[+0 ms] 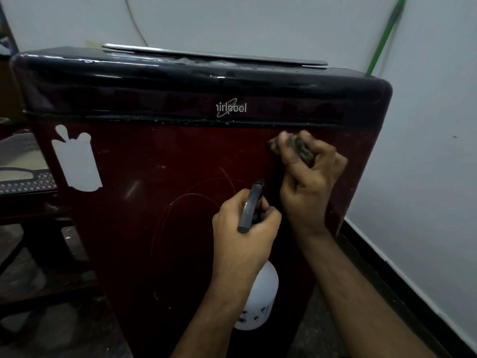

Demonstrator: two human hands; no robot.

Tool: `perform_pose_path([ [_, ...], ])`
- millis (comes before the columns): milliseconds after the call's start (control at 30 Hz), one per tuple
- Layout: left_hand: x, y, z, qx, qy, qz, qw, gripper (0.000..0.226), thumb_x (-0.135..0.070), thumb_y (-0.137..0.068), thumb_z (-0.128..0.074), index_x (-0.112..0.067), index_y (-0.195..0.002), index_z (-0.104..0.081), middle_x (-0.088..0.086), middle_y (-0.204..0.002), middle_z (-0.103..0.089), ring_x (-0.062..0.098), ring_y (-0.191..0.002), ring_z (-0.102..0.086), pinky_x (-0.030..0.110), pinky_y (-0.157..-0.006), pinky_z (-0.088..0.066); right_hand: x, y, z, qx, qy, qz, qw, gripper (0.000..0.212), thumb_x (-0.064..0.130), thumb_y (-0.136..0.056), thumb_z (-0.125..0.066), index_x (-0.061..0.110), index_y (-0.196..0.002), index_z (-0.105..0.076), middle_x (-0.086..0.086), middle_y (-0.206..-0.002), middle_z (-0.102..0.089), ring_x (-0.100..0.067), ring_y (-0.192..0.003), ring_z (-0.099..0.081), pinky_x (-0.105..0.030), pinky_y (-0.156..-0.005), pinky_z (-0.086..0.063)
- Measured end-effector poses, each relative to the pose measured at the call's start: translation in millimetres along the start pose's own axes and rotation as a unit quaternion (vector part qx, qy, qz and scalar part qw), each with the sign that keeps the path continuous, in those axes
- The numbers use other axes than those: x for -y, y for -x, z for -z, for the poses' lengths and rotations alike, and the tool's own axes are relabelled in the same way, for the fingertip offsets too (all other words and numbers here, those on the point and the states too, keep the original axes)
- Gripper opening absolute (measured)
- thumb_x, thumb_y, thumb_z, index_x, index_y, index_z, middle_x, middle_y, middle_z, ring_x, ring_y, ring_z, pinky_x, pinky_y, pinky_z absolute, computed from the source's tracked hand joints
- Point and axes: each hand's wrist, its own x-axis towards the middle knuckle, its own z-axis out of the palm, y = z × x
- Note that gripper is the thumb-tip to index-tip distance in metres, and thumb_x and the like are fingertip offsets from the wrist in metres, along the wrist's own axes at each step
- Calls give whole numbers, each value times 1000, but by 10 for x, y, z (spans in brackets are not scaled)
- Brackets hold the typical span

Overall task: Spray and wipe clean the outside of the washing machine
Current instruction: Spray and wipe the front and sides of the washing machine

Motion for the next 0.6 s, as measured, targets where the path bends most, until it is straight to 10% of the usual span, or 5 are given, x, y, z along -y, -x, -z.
perform_pose_path([
  [100, -18, -21, 85, -17, 4, -13, 1000, 20, -4, -90, -69, -11, -74, -60, 1, -58, -54, 14, -51, -47, 21, -49, -42, -69, 252, 0, 70, 14, 115, 991, 33, 31, -104, -58, 23, -135, -67, -3, -137, -44, -30, -118, -44, -23, -108, -21],
  [333, -44, -67, 358, -61, -14, -39, 997, 25, -2, -87, -68, -11, -68, -55, -1, -54, -49, 12, -48, -43, 19, -47, -38, 261, -80, -142, -38, -29, -51, 998, 57, -8, -89, -61, 23, -135, -66, -9, -128, -50, -28, -112, -43, -20, -101, -28],
  [600, -39, -54, 627, -83, -3, -30, 996, 20, -4, -85, -69, -8, -70, -57, -2, -55, -50, 16, -50, -45, 27, -49, -43, 253, 263, -164, 89, 12, 186, 978, 48, 14, -92, -77, 28, -136, -65, -3, -134, -48, -30, -104, -49, -32, -87, -33],
])
